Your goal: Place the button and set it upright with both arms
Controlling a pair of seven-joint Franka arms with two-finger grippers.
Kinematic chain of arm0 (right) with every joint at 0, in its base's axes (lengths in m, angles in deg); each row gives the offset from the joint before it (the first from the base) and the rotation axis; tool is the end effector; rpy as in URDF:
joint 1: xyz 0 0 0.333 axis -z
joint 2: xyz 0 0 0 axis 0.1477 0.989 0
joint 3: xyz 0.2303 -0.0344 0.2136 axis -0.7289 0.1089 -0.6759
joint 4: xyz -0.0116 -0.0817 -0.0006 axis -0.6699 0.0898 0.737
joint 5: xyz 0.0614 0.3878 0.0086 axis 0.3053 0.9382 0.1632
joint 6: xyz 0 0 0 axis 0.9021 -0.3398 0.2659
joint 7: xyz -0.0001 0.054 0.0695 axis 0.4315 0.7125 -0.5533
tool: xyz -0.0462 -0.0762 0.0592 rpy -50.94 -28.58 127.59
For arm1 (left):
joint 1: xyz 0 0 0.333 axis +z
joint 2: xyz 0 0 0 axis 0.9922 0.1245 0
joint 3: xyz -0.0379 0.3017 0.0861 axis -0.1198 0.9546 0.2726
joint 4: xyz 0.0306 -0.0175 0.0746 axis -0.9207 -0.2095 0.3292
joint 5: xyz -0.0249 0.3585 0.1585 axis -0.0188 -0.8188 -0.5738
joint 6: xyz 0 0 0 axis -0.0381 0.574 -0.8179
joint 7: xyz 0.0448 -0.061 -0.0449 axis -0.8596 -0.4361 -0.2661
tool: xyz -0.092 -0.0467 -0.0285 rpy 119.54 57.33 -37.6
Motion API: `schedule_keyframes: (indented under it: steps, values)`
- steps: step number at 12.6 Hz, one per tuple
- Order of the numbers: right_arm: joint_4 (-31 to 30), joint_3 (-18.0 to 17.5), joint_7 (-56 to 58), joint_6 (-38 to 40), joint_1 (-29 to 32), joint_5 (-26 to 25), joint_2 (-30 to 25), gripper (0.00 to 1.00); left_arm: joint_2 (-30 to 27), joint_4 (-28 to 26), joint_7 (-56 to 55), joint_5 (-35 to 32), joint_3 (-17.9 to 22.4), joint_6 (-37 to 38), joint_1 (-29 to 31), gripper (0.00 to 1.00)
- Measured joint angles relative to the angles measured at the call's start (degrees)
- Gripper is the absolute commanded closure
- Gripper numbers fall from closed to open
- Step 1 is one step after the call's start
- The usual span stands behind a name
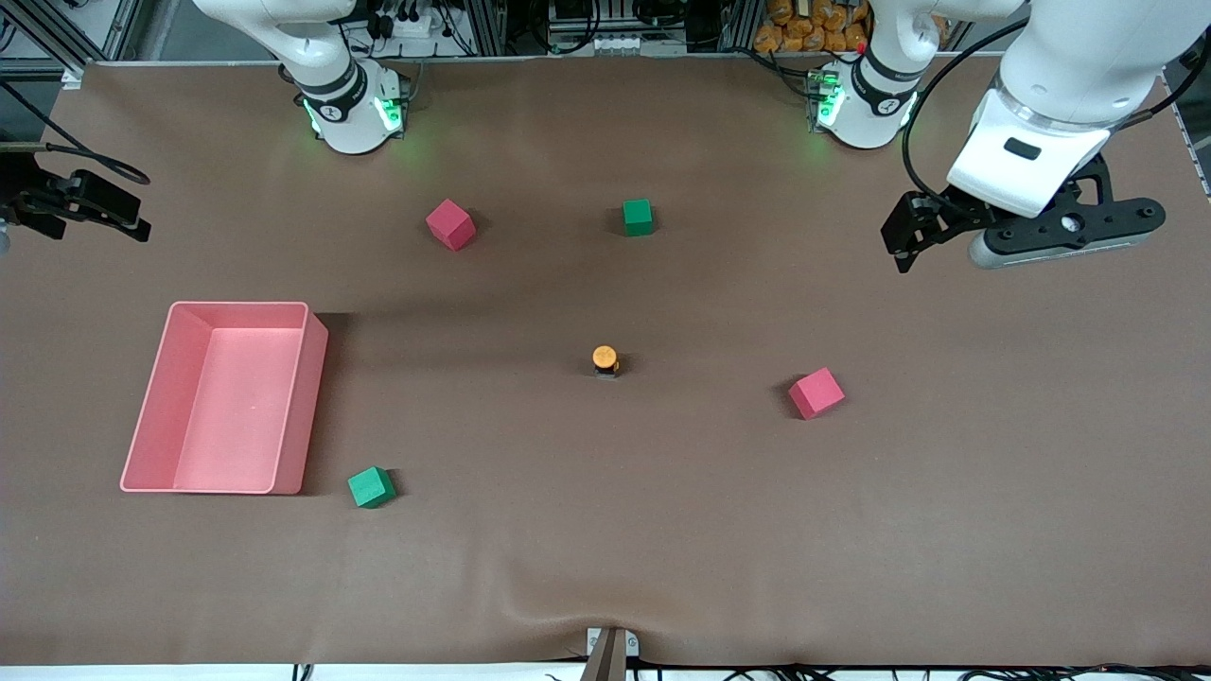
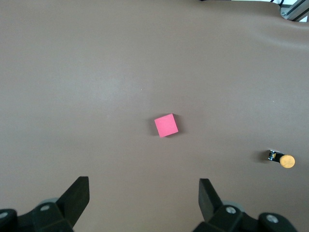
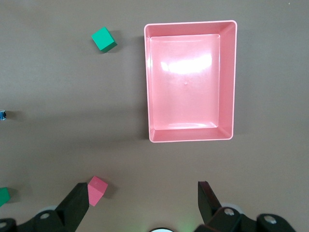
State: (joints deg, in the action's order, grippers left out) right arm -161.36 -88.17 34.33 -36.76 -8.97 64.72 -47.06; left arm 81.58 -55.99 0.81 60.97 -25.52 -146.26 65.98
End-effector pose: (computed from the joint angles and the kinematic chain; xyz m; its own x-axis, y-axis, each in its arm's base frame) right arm 0.5415 -0.0057 0.6510 0.9969 -0.0465 -0.0628 -0.0473 -0.9988 -0.0108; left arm 0.5539 -0.2062 0.6582 0.9868 0.1047 0.1233 0.1154 -0.9899 -0.0825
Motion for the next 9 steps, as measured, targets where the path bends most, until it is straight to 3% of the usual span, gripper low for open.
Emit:
schedule_keyframes:
  steps: [4, 7, 9]
  values:
    - [0.0, 0.0, 0.0, -0.4, 0.0, 0.0, 0.0, 0.0, 0.0, -0.6, 0.7, 0.6, 0.3, -0.5, 0.4, 0.0]
    - [0.0, 0.0, 0.0, -0.5, 0.1, 0.0, 0.0, 0.0, -2.3, -12.7, 10.1, 7.0, -4.6, -8.4, 17.9, 0.0]
    - [0.0, 0.0, 0.0, -0.5, 0.1, 0.0, 0.0, 0.0, -3.3, -15.4, 11.4, 7.9, -5.0, -9.3, 20.2, 0.0]
